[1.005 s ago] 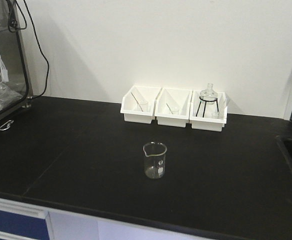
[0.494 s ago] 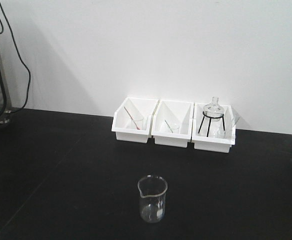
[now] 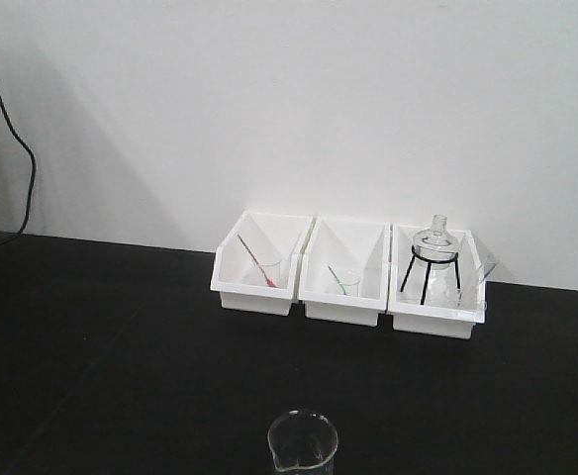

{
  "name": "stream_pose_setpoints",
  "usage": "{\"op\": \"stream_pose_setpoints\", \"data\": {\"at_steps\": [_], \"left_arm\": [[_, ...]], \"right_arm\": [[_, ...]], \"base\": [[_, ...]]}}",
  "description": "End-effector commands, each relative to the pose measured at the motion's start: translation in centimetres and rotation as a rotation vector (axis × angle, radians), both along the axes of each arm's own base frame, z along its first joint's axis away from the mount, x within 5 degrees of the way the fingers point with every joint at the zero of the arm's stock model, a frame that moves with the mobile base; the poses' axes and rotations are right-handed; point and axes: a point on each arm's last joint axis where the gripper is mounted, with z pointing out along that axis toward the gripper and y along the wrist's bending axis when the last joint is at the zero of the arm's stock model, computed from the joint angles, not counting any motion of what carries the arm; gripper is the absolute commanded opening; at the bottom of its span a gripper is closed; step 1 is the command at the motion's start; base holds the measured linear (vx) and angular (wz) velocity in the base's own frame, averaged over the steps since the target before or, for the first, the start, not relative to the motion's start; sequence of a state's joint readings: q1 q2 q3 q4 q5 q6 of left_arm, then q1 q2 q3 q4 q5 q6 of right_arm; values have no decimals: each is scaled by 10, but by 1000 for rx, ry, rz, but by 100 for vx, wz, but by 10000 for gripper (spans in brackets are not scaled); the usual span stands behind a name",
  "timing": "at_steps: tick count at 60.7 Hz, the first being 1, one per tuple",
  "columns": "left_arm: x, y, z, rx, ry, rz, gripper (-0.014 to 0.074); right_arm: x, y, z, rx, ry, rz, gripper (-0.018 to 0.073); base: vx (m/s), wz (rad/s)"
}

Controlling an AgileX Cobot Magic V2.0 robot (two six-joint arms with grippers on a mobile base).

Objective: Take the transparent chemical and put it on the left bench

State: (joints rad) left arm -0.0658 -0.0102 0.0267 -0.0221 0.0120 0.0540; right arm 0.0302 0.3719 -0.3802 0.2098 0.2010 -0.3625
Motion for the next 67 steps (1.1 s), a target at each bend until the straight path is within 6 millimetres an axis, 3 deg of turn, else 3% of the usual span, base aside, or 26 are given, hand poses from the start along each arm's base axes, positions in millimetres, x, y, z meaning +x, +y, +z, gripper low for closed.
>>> {"op": "stream_pose_setpoints", "data": {"at_steps": [1,42,54,67], "left_arm": [[-1,0,3,-14,-81,-1,-3],[-1,0,3,-14,-81,-1,-3],[-1,0,3,-14,-81,-1,-3],[-1,0,3,-14,-81,-1,-3]], "right_arm": [[1,-2,15,-7,-95,-17,-3],[5,-3,22,28,-162,-35,-3],[36,-1,39,242,-106,-35,-3],[81,43,70,261,-98,182,-3]], "base": [[18,2],[9,2],[0,0],[0,0]]}}
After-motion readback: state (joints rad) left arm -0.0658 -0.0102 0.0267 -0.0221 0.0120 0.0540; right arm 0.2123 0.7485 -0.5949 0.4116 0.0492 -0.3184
